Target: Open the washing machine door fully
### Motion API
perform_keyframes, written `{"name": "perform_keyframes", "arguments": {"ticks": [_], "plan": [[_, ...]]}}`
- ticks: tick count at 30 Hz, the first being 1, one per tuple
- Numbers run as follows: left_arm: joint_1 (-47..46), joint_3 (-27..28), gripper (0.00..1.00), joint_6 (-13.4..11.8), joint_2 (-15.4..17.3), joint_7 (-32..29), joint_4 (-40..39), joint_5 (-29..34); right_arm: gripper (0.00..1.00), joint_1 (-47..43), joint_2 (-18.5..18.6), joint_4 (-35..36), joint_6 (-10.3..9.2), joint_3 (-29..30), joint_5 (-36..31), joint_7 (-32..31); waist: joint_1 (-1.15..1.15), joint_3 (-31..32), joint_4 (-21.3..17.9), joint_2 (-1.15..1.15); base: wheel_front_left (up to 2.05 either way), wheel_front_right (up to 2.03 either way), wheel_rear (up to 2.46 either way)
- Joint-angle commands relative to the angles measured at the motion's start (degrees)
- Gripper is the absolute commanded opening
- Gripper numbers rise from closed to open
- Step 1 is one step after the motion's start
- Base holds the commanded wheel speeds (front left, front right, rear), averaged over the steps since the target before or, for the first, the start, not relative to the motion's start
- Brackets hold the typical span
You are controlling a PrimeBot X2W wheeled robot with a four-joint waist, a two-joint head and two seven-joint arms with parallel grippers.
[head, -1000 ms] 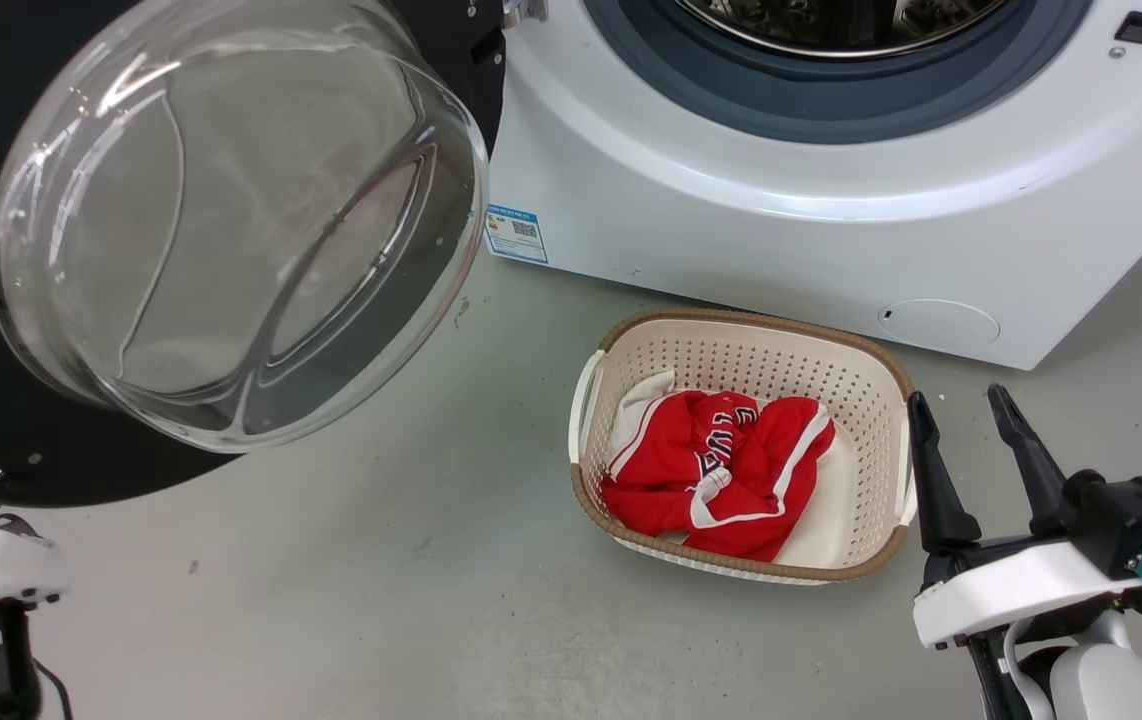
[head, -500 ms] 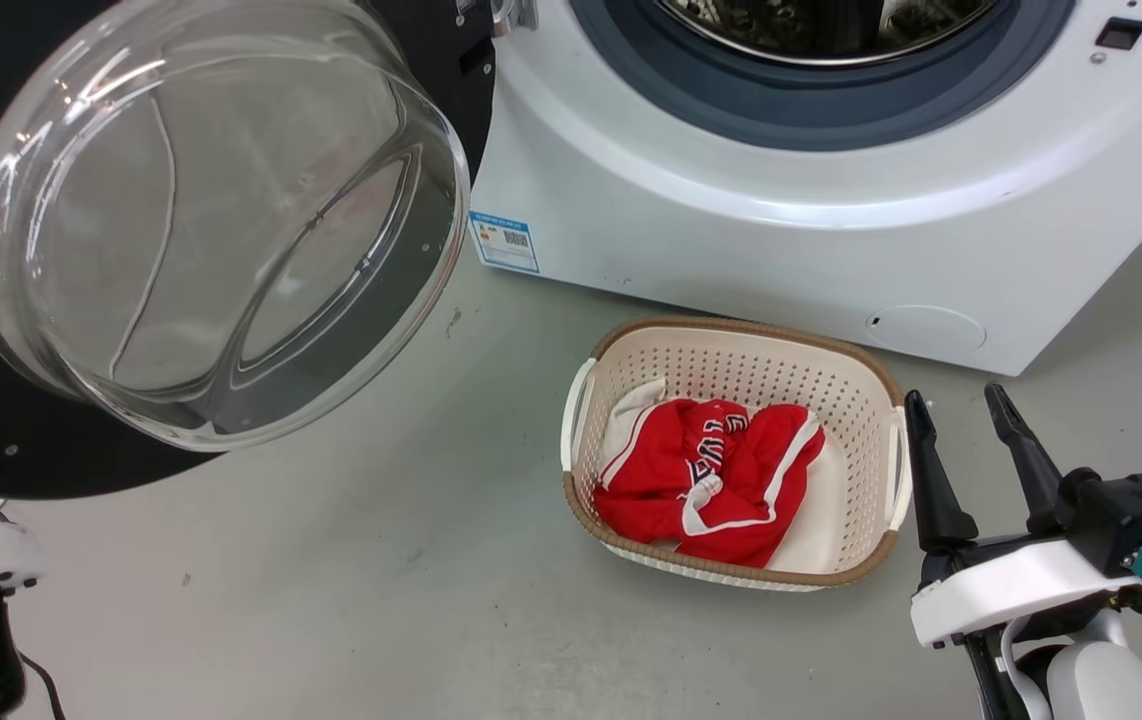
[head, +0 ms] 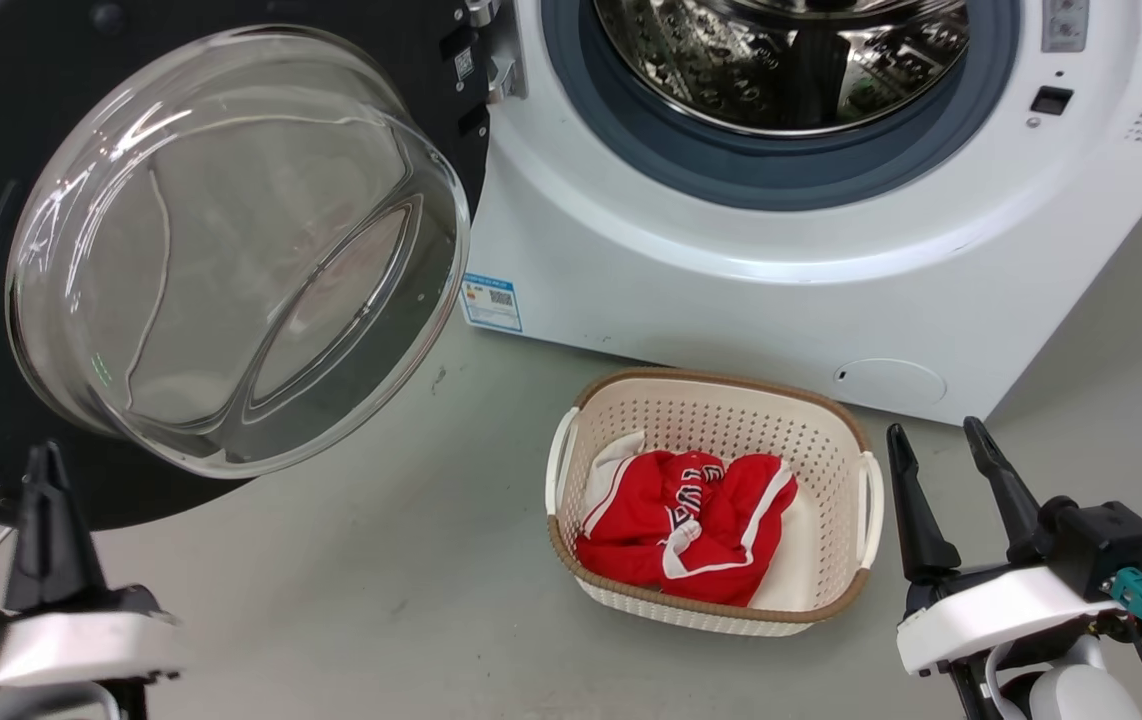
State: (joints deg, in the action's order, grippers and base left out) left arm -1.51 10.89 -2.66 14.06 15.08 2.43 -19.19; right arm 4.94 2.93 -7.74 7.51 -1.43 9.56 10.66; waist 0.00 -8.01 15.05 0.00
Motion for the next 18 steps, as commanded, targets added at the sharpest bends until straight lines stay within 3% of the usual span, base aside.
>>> {"name": "perform_keyframes", "arguments": {"ticks": [1,2,3,4,11,18], "plan": [[1.3,-0.8,0.29,0.2,-0.7,0.1,-1.2,0.7,1.00,-0.5,-0.1,-0.4,-0.04,-0.3,0.4,0.5,0.00,0.9,-0.6,0.00,0.00,0.00,0.00],[1.9,-1.5,0.53,0.2,-1.2,0.1,-2.0,1.1,1.00,-0.5,-0.1,-0.4,-0.04,-0.3,0.4,0.5,0.00,1.2,-0.9,0.00,0.00,0.00,0.00],[2.6,-2.1,0.92,0.1,-1.6,0.1,-2.8,1.5,1.00,-0.7,-0.1,-0.6,-0.03,-0.5,0.3,0.5,0.00,1.6,-1.2,0.00,0.00,0.00,0.00],[3.3,-2.8,1.00,0.1,-2.0,0.1,-3.4,1.9,1.00,-0.9,-0.1,-0.7,-0.03,-0.6,0.3,0.5,0.00,2.0,-1.5,0.00,0.00,0.00,0.00],[4.9,-8.9,1.00,0.4,-5.2,-0.6,-6.0,4.2,1.00,-1.7,-0.1,-0.2,-0.03,-0.9,-0.9,0.7,0.00,3.9,-4.4,0.00,0.00,0.00,0.00],[3.0,-13.6,1.00,2.0,-5.7,-1.2,-4.9,5.9,1.00,-2.3,-0.1,1.8,-0.03,-0.6,-2.7,0.5,0.00,5.7,-8.1,0.00,0.00,0.00,0.00]]}}
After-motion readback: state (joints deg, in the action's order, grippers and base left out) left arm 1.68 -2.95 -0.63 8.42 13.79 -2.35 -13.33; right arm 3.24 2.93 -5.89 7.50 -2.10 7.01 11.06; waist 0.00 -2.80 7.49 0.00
